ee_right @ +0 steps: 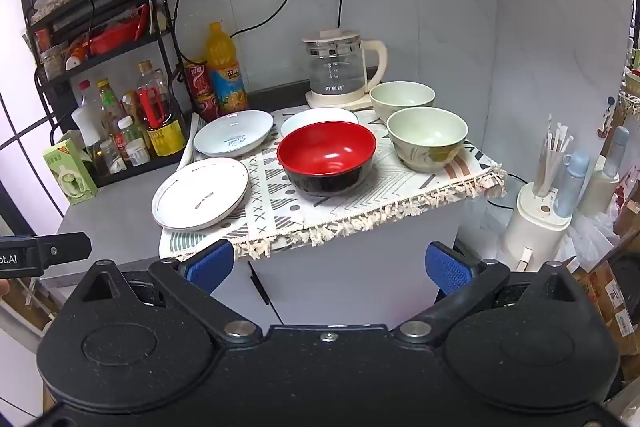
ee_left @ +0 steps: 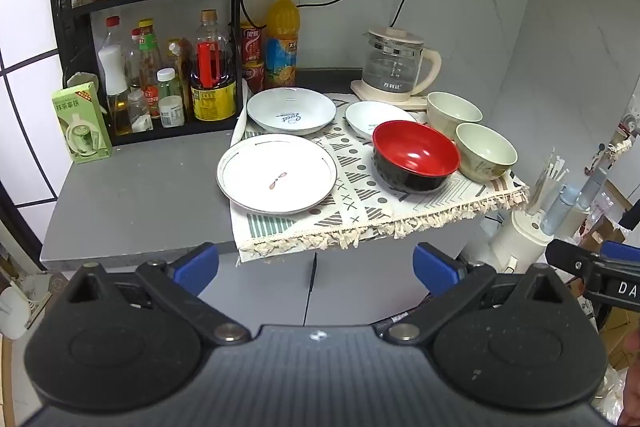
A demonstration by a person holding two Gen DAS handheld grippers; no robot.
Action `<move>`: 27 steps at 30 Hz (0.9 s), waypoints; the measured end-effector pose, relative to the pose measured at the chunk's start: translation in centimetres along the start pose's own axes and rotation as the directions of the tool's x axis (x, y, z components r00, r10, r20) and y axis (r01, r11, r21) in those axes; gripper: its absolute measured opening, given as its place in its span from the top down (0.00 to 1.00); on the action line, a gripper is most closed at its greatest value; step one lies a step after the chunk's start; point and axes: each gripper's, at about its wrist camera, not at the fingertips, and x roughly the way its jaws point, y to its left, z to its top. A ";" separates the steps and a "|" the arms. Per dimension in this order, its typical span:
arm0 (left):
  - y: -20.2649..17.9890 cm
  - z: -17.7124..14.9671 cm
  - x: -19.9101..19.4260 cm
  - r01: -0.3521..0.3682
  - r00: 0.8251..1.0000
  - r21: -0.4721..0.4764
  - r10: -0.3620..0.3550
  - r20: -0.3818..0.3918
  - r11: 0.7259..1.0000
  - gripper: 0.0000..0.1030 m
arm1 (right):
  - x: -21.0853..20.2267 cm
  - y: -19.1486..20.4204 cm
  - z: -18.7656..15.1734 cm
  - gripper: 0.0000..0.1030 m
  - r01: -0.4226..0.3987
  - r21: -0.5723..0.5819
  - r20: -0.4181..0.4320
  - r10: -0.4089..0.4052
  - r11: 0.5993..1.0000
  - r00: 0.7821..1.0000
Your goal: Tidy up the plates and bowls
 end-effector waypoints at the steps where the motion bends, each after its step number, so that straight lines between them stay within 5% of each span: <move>1: -0.2 0.2 0.4 -0.016 1.000 0.006 0.016 -0.017 1.000 0.01 | 0.0 0.0 0.0 0.00 0.001 -0.002 -0.003 -0.001 1.000 1.000; 27: -0.3 0.9 0.8 -0.008 1.000 0.006 0.008 0.001 1.000 0.01 | 0.5 0.5 0.9 0.00 0.001 -0.042 -0.006 -0.001 0.999 1.000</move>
